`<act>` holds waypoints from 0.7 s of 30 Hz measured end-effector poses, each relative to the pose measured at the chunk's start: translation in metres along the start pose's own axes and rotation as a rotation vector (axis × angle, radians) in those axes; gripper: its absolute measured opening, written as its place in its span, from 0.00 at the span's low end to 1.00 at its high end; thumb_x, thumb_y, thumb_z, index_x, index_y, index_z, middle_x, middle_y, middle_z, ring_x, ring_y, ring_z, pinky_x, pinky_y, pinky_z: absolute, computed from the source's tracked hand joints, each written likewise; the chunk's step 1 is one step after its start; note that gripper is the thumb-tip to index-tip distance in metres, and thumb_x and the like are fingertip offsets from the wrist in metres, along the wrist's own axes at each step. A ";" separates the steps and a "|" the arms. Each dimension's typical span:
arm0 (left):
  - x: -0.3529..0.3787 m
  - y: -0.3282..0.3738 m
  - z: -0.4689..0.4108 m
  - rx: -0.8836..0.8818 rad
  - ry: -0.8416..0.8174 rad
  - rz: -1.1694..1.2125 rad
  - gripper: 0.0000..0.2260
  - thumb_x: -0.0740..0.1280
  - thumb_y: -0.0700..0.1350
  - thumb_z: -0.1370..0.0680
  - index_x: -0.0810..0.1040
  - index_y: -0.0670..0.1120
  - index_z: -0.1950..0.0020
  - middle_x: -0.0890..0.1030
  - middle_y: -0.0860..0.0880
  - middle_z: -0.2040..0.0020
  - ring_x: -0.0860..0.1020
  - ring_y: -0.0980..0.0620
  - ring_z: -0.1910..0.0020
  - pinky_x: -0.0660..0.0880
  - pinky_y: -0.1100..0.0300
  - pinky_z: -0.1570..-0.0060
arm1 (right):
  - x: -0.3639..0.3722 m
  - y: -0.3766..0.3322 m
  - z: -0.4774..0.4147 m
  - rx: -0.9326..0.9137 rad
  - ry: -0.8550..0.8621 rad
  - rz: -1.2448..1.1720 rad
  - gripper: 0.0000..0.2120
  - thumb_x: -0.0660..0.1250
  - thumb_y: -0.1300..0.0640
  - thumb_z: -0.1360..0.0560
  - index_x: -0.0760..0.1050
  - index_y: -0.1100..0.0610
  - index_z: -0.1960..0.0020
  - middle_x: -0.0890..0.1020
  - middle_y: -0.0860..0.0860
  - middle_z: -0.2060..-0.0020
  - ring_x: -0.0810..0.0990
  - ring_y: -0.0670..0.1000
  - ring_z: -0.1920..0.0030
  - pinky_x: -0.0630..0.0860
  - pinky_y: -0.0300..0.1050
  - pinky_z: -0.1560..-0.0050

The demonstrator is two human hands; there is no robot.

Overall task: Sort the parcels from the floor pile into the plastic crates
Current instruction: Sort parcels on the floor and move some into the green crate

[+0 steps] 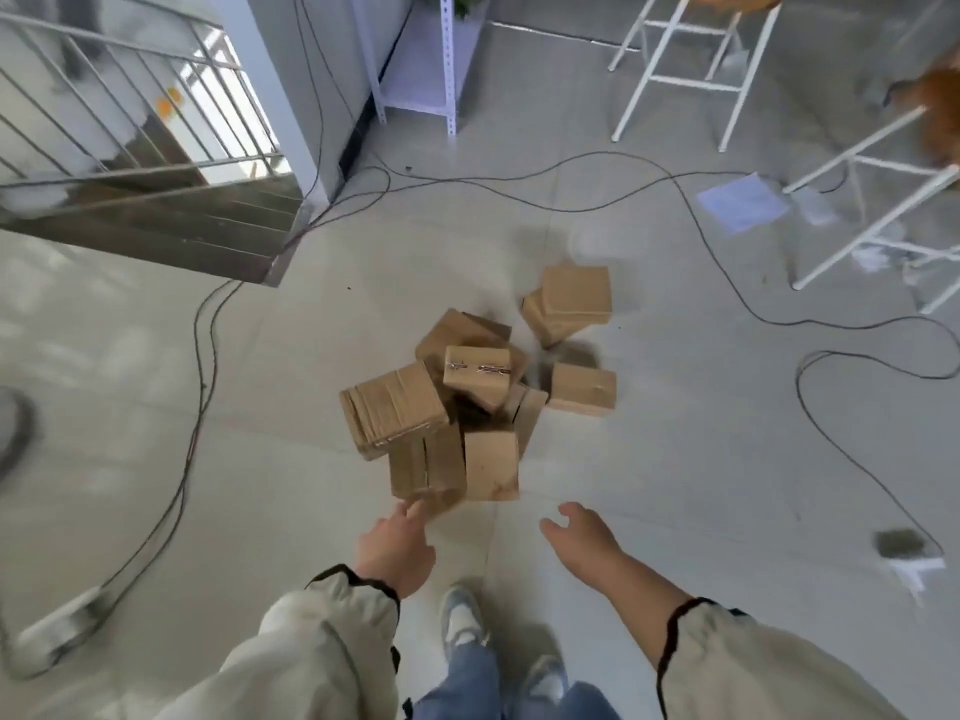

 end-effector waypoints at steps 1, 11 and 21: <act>0.009 -0.003 -0.019 -0.011 0.002 0.010 0.26 0.59 0.46 0.23 0.59 0.50 0.25 0.67 0.49 0.30 0.72 0.45 0.36 0.72 0.52 0.42 | 0.007 0.000 -0.023 0.002 -0.012 0.001 0.27 0.57 0.47 0.20 0.59 0.58 0.26 0.65 0.57 0.30 0.69 0.57 0.33 0.69 0.45 0.37; 0.113 0.014 -0.268 0.028 0.140 0.109 0.31 0.61 0.52 0.23 0.52 0.49 0.22 0.56 0.48 0.23 0.54 0.42 0.24 0.63 0.46 0.30 | 0.045 0.036 -0.279 -0.078 0.111 -0.074 0.22 0.58 0.51 0.20 0.65 0.58 0.28 0.69 0.55 0.31 0.70 0.56 0.33 0.68 0.45 0.38; 0.159 0.019 -0.384 0.146 0.435 0.294 0.31 0.58 0.67 0.26 0.57 0.56 0.27 0.74 0.51 0.35 0.73 0.48 0.37 0.73 0.49 0.38 | 0.085 0.023 -0.432 0.162 -0.082 -0.624 0.13 0.58 0.51 0.21 0.74 0.61 0.50 0.78 0.60 0.56 0.78 0.60 0.56 0.77 0.50 0.58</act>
Point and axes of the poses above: each hand's wrist, its own z-axis away from the middle knuckle, its own x-axis out of the palm, y = z × x, the point moved 4 cm from there along -z, towards the middle knuckle
